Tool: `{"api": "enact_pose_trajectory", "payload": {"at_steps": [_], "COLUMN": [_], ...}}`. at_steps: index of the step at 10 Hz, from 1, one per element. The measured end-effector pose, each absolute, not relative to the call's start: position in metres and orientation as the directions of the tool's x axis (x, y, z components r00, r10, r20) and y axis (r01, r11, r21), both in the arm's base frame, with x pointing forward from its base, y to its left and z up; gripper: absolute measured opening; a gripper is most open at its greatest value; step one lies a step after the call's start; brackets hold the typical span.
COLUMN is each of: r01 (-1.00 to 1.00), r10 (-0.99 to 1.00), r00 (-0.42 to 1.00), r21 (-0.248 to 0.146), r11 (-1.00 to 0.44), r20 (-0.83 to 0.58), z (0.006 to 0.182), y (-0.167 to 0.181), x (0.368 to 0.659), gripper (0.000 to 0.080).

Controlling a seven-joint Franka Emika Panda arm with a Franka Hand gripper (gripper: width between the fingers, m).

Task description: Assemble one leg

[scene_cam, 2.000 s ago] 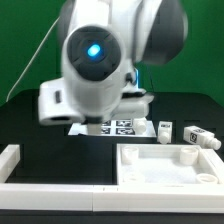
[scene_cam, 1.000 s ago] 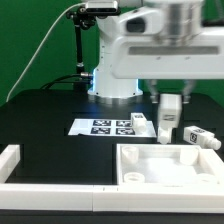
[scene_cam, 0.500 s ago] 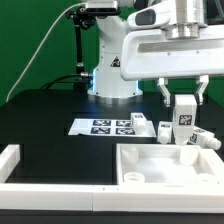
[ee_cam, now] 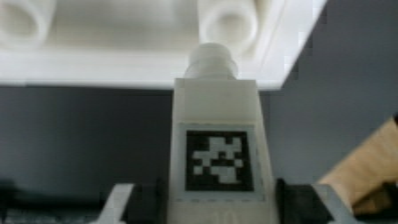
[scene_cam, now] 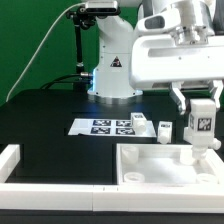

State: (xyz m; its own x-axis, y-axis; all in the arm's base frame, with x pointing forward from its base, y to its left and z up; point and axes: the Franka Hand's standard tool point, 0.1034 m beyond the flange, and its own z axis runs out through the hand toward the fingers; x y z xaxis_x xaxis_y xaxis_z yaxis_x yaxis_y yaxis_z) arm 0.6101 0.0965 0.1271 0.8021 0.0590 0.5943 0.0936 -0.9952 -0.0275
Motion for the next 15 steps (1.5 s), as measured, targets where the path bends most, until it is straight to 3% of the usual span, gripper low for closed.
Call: {"api": "enact_pose_trajectory", "payload": {"at_steps": [1, 3, 5, 9, 15], "r01": [0.096, 0.156, 0.193, 0.192, 0.202], "r10": [0.062, 0.142, 0.185, 0.184, 0.192], "r00": [0.799, 0.801, 0.802, 0.807, 0.819], "r21": [-0.026, 0.027, 0.046, 0.047, 0.041], "r11": [-0.995, -0.987, -0.980, -0.980, -0.978], "r20": [0.598, 0.581, 0.568, 0.562, 0.540], "z": [0.129, 0.122, 0.125, 0.121, 0.099], "y": [0.096, 0.095, 0.104, 0.103, 0.111], "x": [0.611, 0.612, 0.625, 0.622, 0.623], "gripper": [0.0287, 0.0287, 0.0287, 0.0287, 0.0287]}}
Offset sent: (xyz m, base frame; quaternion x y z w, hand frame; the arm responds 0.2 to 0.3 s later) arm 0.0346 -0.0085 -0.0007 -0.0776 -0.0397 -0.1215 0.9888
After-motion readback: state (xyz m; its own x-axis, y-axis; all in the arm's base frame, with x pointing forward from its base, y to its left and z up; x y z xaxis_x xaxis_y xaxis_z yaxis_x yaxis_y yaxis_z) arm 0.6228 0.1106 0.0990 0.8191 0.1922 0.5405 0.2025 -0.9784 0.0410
